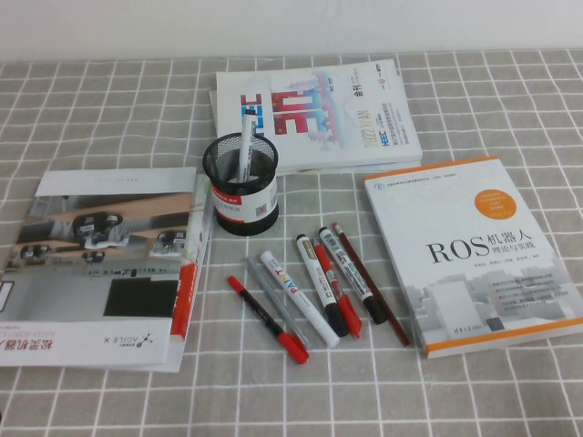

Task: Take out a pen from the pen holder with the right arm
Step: 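Take a marker out of the pen holder and lay it on the table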

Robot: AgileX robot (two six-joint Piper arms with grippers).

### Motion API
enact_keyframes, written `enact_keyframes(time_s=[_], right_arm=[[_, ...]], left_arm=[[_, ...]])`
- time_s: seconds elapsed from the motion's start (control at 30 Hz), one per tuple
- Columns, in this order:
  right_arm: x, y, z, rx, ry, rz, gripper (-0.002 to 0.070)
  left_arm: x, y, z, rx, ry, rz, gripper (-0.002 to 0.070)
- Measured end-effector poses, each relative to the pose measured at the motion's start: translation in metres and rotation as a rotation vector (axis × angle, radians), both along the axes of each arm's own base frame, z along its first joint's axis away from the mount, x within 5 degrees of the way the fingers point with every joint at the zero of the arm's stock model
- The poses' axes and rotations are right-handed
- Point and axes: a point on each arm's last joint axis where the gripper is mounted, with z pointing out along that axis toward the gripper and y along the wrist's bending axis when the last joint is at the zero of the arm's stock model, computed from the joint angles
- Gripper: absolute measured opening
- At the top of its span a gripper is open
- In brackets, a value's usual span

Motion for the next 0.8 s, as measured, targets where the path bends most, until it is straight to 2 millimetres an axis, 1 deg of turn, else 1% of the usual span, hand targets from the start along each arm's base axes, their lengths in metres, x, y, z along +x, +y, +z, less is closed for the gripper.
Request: enact_keyframes(time_s=[0.4, 0.63, 0.8], right_arm=[[-0.001, 0.0, -0.005, 0.014, 0.059, -0.002, -0.0012], [-0.004, 0.006, -0.015, -0.054, 0.163, 0.077, -0.0012], [-0.004, 0.007, -0.016, -0.054, 0.181, 0.088, -0.0013]], left_arm=[[0.0, 0.0, 0.0, 0.0, 0.0, 0.0, -0.0004], [0.0, 0.0, 0.0, 0.0, 0.0, 0.0, -0.0004], [0.0, 0.0, 0.0, 0.0, 0.0, 0.0, -0.0004]])
